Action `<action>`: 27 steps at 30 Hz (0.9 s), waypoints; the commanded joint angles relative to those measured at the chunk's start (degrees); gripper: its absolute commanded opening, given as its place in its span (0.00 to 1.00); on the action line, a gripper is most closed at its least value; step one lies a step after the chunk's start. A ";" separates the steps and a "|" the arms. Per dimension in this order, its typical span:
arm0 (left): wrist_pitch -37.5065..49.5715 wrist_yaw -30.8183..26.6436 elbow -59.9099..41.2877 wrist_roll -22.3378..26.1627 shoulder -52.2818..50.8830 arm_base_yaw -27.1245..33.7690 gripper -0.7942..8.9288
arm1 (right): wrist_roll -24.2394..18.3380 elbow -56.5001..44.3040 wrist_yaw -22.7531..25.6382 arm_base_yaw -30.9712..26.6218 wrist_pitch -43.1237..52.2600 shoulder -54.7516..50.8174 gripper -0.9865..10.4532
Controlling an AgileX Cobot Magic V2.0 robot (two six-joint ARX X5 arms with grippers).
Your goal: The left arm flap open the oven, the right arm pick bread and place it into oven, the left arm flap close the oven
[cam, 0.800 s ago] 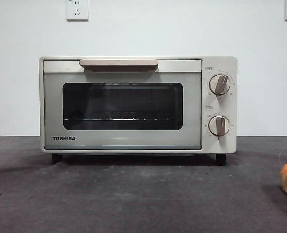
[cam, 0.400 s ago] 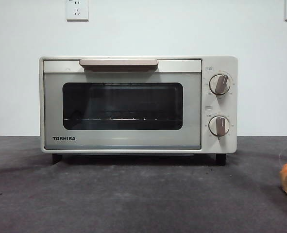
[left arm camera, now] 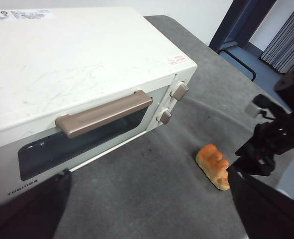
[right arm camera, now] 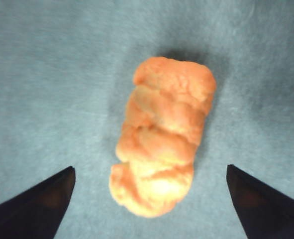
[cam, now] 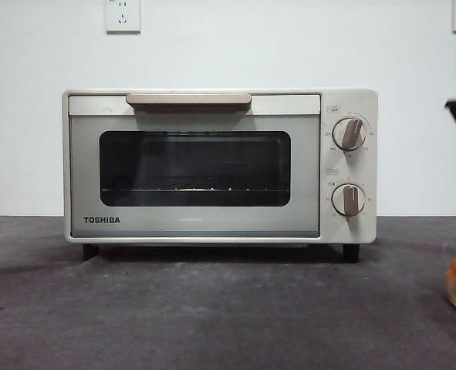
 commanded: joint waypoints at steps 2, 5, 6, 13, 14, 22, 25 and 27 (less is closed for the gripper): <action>0.44 0.42 1.27 -0.11 0.37 -0.17 0.60 | 0.98 0.26 0.11 0.35 1.90 4.35 0.51; 0.44 0.42 1.27 -0.13 0.37 -0.17 0.60 | 1.27 0.26 0.55 0.66 5.05 7.50 0.51; 0.44 0.42 1.27 -0.13 0.37 -0.17 0.60 | 1.44 0.26 0.96 0.72 6.21 8.50 0.51; 0.44 0.42 1.27 -0.11 0.37 -0.17 0.60 | 1.66 0.26 3.78 1.60 9.27 13.46 0.44; 0.42 0.42 1.27 -0.11 0.37 -0.17 0.60 | 1.55 0.26 4.42 1.79 9.64 13.86 0.41; 0.46 0.11 1.27 -0.11 0.37 -0.17 0.60 | 0.22 0.31 4.74 2.45 10.78 14.23 0.20; 0.46 -0.52 1.27 -0.11 0.37 -0.24 0.60 | 0.26 0.68 4.44 2.43 10.36 13.62 0.17; 0.44 -0.70 1.27 -0.13 0.37 -0.39 0.60 | 0.31 1.51 4.28 2.43 8.81 12.31 0.17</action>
